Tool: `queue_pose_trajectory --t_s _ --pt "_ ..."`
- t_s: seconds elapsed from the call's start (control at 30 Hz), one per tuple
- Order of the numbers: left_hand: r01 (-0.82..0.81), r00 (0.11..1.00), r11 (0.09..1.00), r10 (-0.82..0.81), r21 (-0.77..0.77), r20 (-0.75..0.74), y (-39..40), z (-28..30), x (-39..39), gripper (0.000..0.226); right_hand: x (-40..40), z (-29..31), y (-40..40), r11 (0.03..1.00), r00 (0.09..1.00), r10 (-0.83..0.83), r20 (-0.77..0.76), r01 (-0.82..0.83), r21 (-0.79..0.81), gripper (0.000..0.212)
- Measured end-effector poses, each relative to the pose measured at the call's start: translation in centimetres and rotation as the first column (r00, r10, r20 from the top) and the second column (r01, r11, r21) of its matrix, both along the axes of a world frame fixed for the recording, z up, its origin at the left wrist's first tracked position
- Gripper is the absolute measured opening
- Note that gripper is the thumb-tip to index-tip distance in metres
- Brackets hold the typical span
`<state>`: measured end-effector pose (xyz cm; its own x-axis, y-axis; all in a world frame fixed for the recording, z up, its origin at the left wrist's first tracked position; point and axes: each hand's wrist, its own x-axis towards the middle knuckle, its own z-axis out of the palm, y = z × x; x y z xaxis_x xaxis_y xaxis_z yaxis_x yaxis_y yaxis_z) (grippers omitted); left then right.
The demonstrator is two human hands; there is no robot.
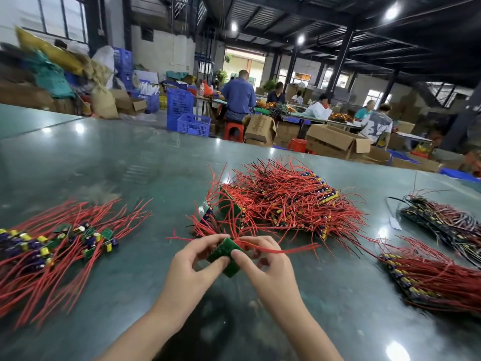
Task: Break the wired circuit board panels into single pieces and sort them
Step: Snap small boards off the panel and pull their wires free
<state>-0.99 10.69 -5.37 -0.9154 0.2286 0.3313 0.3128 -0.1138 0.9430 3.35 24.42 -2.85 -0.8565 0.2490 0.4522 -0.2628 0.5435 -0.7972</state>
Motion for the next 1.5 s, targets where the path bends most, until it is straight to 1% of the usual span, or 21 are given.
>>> queue_pose_trajectory --t_s 0.1,0.17,0.27,0.3,0.33,0.37,0.43,0.5,0.57,0.63,0.7,0.83,0.87,0.9,0.97,1.0,1.03,1.17,1.27,1.37,1.5 --pt "-0.042 0.996 0.999 0.044 0.017 -0.08 -0.1 0.3 0.0 0.058 -0.1 0.0 0.2 0.999 0.996 0.037 0.082 -0.035 -0.033 0.017" --pt "-0.12 0.985 0.989 0.129 0.086 -0.113 -0.1 0.3 0.0 0.061 -0.1 -0.1 -0.1 0.982 0.991 0.068 0.112 -0.046 -0.185 0.011" --pt "-0.324 0.918 0.946 0.317 0.009 -0.238 0.0 -0.1 0.1 0.047 -0.1 -0.4 -0.6 0.838 0.988 0.115 0.105 -0.04 -0.544 0.011" --pt "-0.334 0.92 0.942 0.325 -0.007 -0.221 0.1 -0.2 0.1 0.042 -0.1 -0.3 -0.7 0.809 0.987 0.125 0.098 -0.044 -0.586 0.01" --pt "-0.281 0.949 0.96 0.278 0.005 -0.145 0.1 -0.2 0.1 0.038 0.0 -0.3 -0.8 0.802 0.987 0.133 0.091 -0.053 -0.595 0.009" --pt "-0.189 0.981 0.981 0.191 0.052 -0.038 0.2 -0.2 0.2 0.035 0.0 -0.4 -0.9 0.803 0.987 0.142 0.082 -0.066 -0.592 0.009" --pt "-0.062 0.99 0.987 0.043 0.148 0.131 0.3 -0.3 0.0 0.026 0.2 -0.4 -1.0 0.816 0.988 0.132 0.084 -0.061 -0.574 0.01" --pt "-0.043 0.981 0.982 0.006 0.186 0.195 0.4 -0.3 0.0 0.021 0.2 -0.5 -0.8 0.83 0.989 0.108 0.096 -0.036 -0.557 0.008" --pt "-0.039 0.96 0.96 -0.041 0.277 0.276 0.4 -0.2 -0.2 0.027 0.2 -0.4 -0.9 0.845 0.984 0.152 0.094 -0.08 -0.529 0.007" --pt "-0.023 0.926 0.921 -0.126 0.388 0.356 0.4 -0.1 -0.3 0.035 0.1 -0.3 -0.9 0.833 0.976 0.204 0.077 -0.132 -0.538 0.015" --pt "0.0 0.9 0.888 -0.201 0.46 0.387 0.3 0.1 -0.6 0.039 0.0 -0.2 -1.0 0.847 0.982 0.167 0.09 -0.097 -0.523 0.027" --pt "0.071 0.876 0.87 -0.289 0.488 0.387 0.1 0.0 -0.7 0.038 0.0 0.2 0.3 0.972 0.982 -0.095 0.161 0.126 -0.198 0.054" --pt "0.09 0.872 0.871 -0.303 0.483 0.384 0.1 -0.1 -0.7 0.037 0.0 0.3 0.6 0.97 0.978 -0.088 0.19 0.128 -0.208 0.057" --pt "0.11 0.873 0.876 -0.311 0.47 0.376 0.2 -0.1 -0.6 0.036 -0.1 0.3 0.7 0.94 0.976 -0.033 0.215 0.104 -0.325 0.057" --pt "0.144 0.894 0.903 -0.294 0.405 0.337 0.3 -0.2 -0.4 0.033 -0.1 0.5 0.6 0.765 0.973 0.115 0.2 0.042 -0.643 0.049" --pt "0.145 0.911 0.917 -0.27 0.371 0.311 0.3 -0.2 -0.3 0.033 -0.2 0.4 0.4 0.693 0.977 0.147 0.153 0.009 -0.721 0.042" --pt "0.128 0.926 0.926 -0.239 0.354 0.291 0.3 -0.2 -0.2 0.033 -0.3 0.3 0.3 0.694 0.981 0.152 0.117 -0.022 -0.719 0.033" --pt "0.031 0.957 0.931 -0.133 0.363 0.259 0.1 -0.2 -0.5 0.034 -0.2 -0.3 -0.1 0.866 0.993 0.11 0.041 -0.075 -0.494 0.004" --pt "0.005 0.972 0.948 -0.079 0.317 0.221 0.1 -0.2 -0.3 0.035 -0.3 -0.8 -0.5 0.921 0.997 0.061 0.056 -0.034 -0.389 0.025" --pt "-0.01 0.981 0.956 -0.047 0.293 0.189 0.2 -0.3 -0.2 0.031 -0.2 -0.8 -0.6 0.94 0.997 0.057 0.059 -0.033 -0.339 0.026" --pt "-0.008 0.991 0.972 -0.024 0.234 0.133 0.1 -0.6 -0.2 0.04 -0.1 -0.9 -0.6 0.965 0.994 0.072 0.081 -0.049 -0.257 0.03"
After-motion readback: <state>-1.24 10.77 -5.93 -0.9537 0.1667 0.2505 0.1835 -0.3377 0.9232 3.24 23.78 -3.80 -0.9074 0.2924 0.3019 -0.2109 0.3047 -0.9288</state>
